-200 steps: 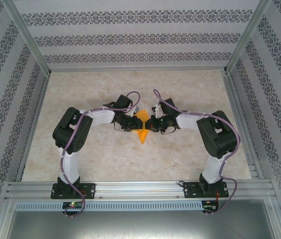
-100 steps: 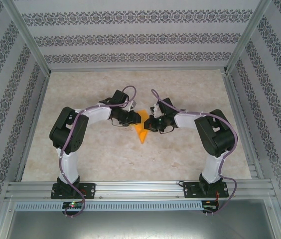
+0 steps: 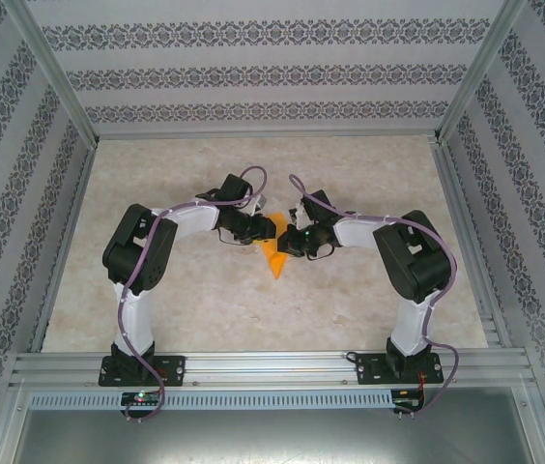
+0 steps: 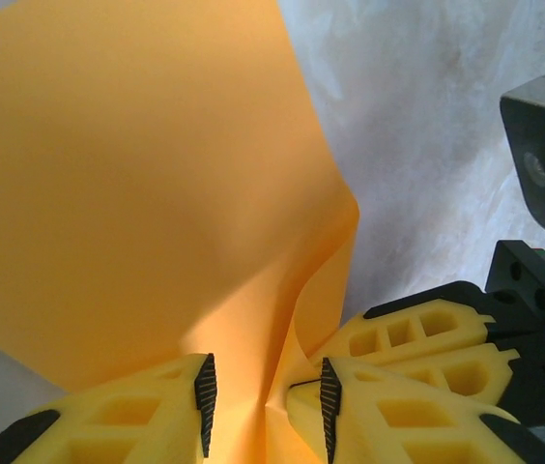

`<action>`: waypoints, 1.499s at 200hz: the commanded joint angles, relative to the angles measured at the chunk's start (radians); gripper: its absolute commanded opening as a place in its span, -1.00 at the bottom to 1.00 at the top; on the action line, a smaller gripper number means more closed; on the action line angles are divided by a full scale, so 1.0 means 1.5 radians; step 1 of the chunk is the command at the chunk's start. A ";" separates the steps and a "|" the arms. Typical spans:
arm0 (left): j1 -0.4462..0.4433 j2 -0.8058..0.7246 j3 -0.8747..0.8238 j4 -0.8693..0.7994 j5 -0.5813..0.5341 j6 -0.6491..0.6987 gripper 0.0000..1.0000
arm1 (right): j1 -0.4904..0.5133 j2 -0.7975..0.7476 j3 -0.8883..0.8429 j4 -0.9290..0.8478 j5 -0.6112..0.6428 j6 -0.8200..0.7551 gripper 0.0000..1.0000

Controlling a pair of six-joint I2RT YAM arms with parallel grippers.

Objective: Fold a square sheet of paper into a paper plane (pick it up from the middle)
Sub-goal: Third fold the triangle at the center of the table.

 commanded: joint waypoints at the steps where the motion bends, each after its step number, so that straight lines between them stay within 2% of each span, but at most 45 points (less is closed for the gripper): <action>1: 0.010 0.013 -0.004 0.021 0.016 0.003 -0.23 | 0.009 0.013 0.020 -0.016 0.024 0.002 -0.84; 100: 0.011 -0.018 -0.007 0.024 0.029 -0.003 -0.11 | 0.014 0.036 0.037 -0.041 0.050 -0.010 -0.80; 142: 0.011 -0.055 -0.033 0.025 0.025 -0.005 -0.03 | 0.016 0.040 0.042 -0.042 0.049 -0.012 -0.71; 166: 0.011 -0.083 -0.060 0.035 0.022 -0.011 -0.02 | 0.016 0.040 0.042 -0.042 0.050 -0.012 -0.58; 181: 0.011 -0.102 -0.080 0.039 0.022 -0.013 -0.01 | 0.016 0.041 0.041 -0.038 0.046 -0.011 -0.42; 224: 0.009 -0.134 -0.149 0.077 0.024 -0.031 -0.01 | 0.021 0.037 0.039 -0.040 0.048 -0.009 -0.21; 300: 0.002 -0.178 -0.223 0.105 0.022 -0.036 -0.01 | 0.022 0.020 0.014 -0.007 0.039 0.017 -0.02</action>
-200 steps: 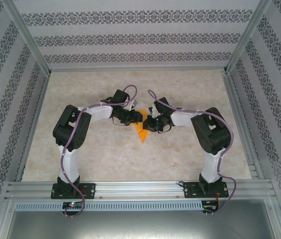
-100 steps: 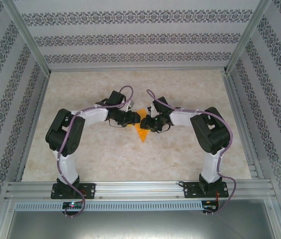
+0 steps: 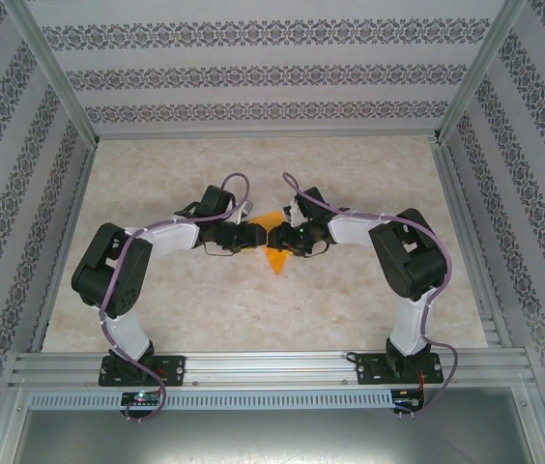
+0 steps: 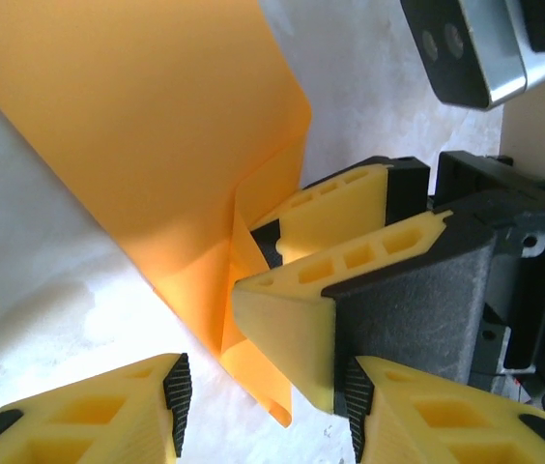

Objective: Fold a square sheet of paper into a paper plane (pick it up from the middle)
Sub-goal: Third fold the triangle at the center of the table.

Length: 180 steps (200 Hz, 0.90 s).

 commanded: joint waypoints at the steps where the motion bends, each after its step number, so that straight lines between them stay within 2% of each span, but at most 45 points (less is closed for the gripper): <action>1: -0.009 -0.011 -0.029 -0.008 0.009 0.001 -0.01 | 0.006 0.001 -0.021 0.007 0.026 0.016 -0.02; 43: -0.013 -0.009 -0.045 0.007 0.012 -0.001 -0.03 | 0.006 -0.012 -0.034 0.017 0.027 0.027 0.02; 100: -0.015 0.022 -0.036 0.011 0.008 0.004 -0.24 | 0.006 -0.032 -0.057 0.050 0.025 0.052 0.09; 180: -0.015 0.037 -0.019 -0.010 -0.022 0.017 -0.34 | 0.000 -0.054 -0.093 0.096 0.022 0.081 0.08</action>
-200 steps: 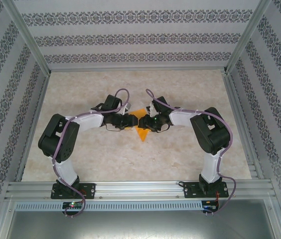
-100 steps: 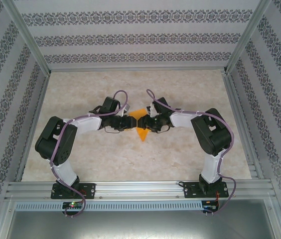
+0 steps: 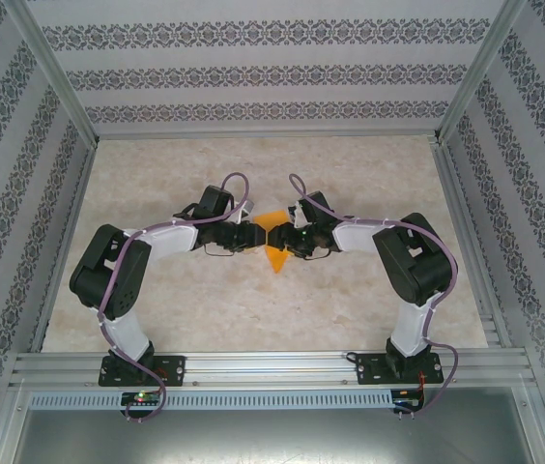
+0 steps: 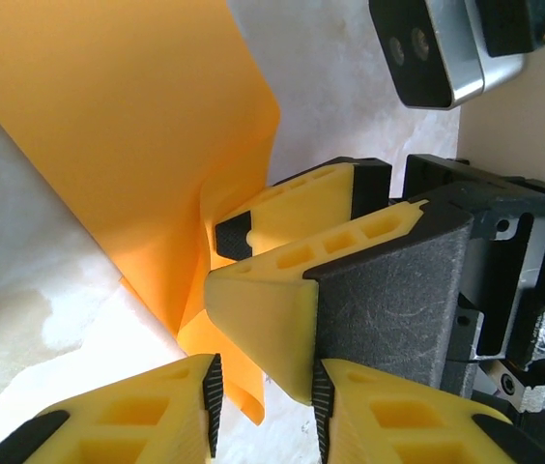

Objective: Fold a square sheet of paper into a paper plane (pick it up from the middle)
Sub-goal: Third fold the triangle at the center of the table.

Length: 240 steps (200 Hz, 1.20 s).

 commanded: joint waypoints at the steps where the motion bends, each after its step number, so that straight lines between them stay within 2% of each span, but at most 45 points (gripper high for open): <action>1: -0.015 0.039 -0.009 -0.053 -0.051 0.022 -0.34 | 0.000 -0.020 -0.025 -0.010 0.004 0.013 0.08; 67: -0.012 -0.004 -0.003 -0.101 -0.095 0.038 -0.40 | -0.008 -0.043 -0.041 -0.004 -0.002 0.013 0.03; 100: -0.004 -0.030 -0.025 -0.091 -0.111 0.027 -0.44 | -0.009 -0.048 -0.044 0.000 -0.008 0.013 0.04; 156: -0.008 0.007 -0.015 -0.022 -0.034 -0.012 -0.44 | -0.010 -0.056 -0.053 0.025 -0.015 0.027 0.03; 211: -0.027 0.038 -0.001 -0.001 -0.015 -0.017 -0.45 | -0.010 -0.060 -0.066 0.052 -0.019 0.044 -0.10; 240: -0.034 0.052 0.000 0.016 -0.010 -0.027 -0.45 | -0.009 -0.056 -0.063 0.046 -0.019 0.040 -0.23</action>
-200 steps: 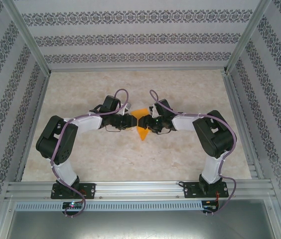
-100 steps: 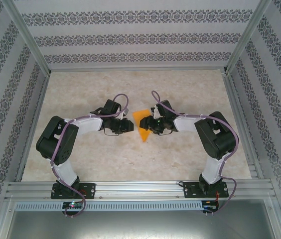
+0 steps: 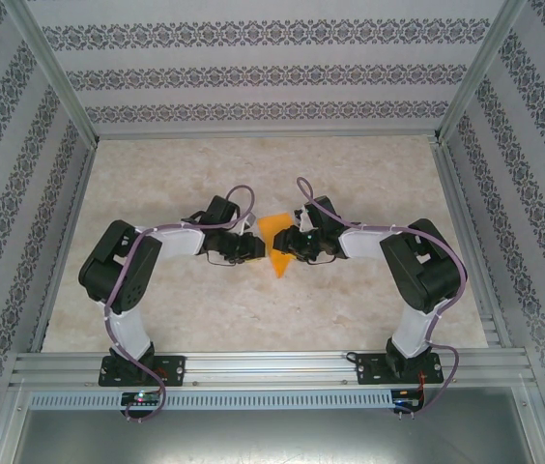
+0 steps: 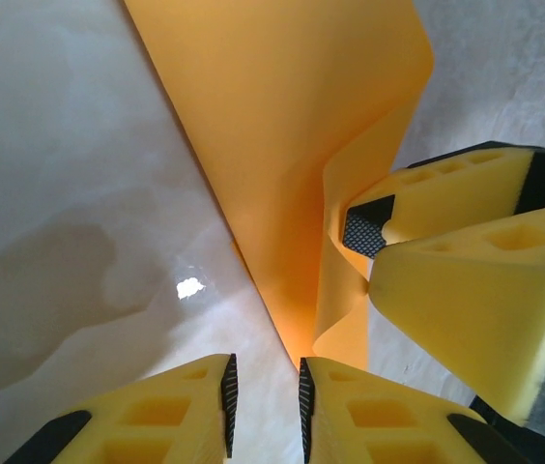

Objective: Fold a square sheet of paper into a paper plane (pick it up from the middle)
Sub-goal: Third fold the triangle at the center of the table.

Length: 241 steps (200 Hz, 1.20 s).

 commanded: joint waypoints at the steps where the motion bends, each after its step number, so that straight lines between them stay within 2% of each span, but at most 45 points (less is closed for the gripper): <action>1: -0.011 0.013 0.018 0.037 0.021 -0.017 -0.45 | -0.004 -0.012 -0.004 0.008 -0.013 0.002 -0.23; 64: -0.014 0.021 0.027 0.063 0.032 -0.034 -0.43 | -0.005 -0.017 -0.009 -0.008 -0.004 -0.009 -0.48; 92: -0.014 0.024 0.027 0.063 0.031 -0.035 -0.31 | -0.005 -0.012 -0.007 -0.008 -0.003 -0.012 -0.59; 147: -0.014 0.045 0.038 0.082 0.042 -0.050 -0.25 | -0.006 -0.009 -0.005 -0.008 -0.004 -0.014 -0.76; 177: -0.013 0.044 0.039 0.103 0.043 -0.066 -0.24 | -0.007 -0.005 -0.006 -0.013 -0.001 -0.021 -0.81; 241: -0.011 0.035 0.034 0.125 0.043 -0.082 -0.11 | -0.010 0.001 -0.009 -0.014 0.000 -0.026 -0.93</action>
